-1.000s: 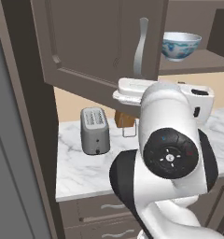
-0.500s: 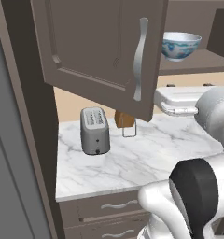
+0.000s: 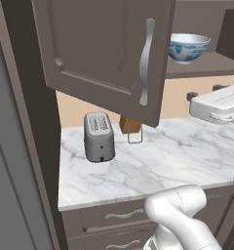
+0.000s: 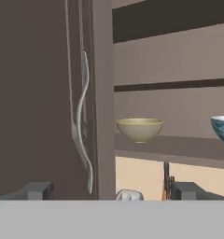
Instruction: Move the bowls from the cabinet to the plates on the dining table.
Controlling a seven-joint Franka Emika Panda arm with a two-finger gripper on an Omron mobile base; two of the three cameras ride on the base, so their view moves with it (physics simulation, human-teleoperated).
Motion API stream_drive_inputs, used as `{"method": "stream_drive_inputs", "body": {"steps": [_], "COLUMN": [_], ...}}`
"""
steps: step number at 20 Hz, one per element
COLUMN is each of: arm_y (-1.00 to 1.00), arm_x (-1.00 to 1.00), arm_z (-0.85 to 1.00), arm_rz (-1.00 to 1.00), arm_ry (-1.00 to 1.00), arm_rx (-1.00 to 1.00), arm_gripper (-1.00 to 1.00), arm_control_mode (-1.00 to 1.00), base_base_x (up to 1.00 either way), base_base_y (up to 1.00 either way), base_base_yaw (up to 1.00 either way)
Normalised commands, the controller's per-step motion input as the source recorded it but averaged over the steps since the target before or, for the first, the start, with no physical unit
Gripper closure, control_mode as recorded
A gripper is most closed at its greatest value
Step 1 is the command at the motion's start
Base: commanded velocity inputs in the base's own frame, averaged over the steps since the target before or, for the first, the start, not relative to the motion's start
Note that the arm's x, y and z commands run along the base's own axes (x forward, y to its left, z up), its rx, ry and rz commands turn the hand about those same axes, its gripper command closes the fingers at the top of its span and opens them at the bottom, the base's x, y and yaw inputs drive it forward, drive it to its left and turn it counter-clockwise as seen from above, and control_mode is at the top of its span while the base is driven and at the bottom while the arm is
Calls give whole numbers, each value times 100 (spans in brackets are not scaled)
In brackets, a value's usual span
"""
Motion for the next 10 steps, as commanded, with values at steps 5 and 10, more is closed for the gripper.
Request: {"method": "stream_drive_inputs", "body": {"steps": [5,10], "arm_y": [-15,-9], "arm_x": [15,12], "arm_z": [0,0], "arm_rz": [39,37], "arm_ry": [5,2], "arm_rx": [0,0], "arm_gripper": [-100,-100], "arm_control_mode": [-100,-100], "base_base_x": [0,0], "base_base_y": [0,0], "base_base_yaw": [0,0]}}
